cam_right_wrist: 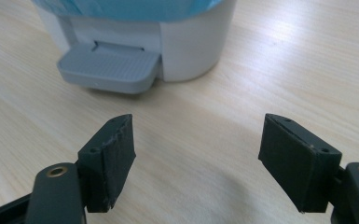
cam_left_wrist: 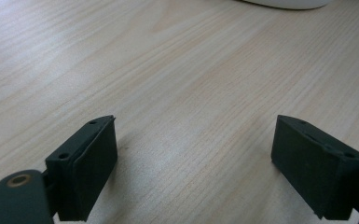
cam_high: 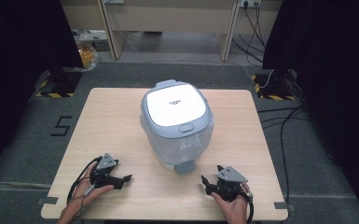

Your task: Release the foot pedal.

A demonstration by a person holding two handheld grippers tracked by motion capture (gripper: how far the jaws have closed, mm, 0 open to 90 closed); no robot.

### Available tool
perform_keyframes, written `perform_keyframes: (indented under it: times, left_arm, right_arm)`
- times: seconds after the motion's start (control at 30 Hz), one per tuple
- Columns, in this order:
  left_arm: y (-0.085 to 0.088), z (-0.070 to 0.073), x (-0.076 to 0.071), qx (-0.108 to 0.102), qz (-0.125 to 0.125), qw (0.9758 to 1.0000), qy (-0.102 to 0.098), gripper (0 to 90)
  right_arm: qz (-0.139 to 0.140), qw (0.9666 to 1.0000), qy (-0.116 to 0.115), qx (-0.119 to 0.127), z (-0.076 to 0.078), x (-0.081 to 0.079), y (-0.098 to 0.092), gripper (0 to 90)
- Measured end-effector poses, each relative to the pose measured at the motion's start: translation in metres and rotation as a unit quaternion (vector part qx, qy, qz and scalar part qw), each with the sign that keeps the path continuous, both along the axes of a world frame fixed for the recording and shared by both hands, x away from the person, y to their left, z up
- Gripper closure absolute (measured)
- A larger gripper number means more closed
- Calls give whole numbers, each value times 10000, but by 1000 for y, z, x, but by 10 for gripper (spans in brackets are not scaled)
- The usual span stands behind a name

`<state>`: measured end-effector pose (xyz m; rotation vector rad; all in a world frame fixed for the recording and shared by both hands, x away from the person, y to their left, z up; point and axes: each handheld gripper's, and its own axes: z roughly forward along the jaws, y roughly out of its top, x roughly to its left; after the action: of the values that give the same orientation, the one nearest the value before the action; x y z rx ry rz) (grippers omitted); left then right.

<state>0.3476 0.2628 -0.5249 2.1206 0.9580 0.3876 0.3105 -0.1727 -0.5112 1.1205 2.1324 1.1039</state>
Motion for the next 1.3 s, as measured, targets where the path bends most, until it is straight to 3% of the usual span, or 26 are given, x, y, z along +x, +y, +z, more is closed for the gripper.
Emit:
perform_keyframes:
  times: [0.6, 0.73, 0.83, 1.1, 1.3]
  left_arm:
    - [0, 0, 0, 7, 4, 10000, 3, 137]
    - [0, 0, 0, 6, 4, 10000, 3, 137]
    - [0, 0, 0, 5, 5, 10000, 0, 137]
    - [0, 0, 0, 3, 8, 10000, -2, 136]
    - [0, 0, 0, -3, 13, 10000, -4, 136]
  right_arm:
    - [-118, 9996, 216, -164, -3, -4, -13, 265]
    - [-150, 9991, 337, -209, -4, -4, -14, 251]
    - [-117, 9971, 626, -406, -6, -1, -14, 218]
    - [-167, 9960, 833, -271, -6, 0, -18, 172]
    - [-136, 9958, 852, -298, -7, 1, -18, 143]
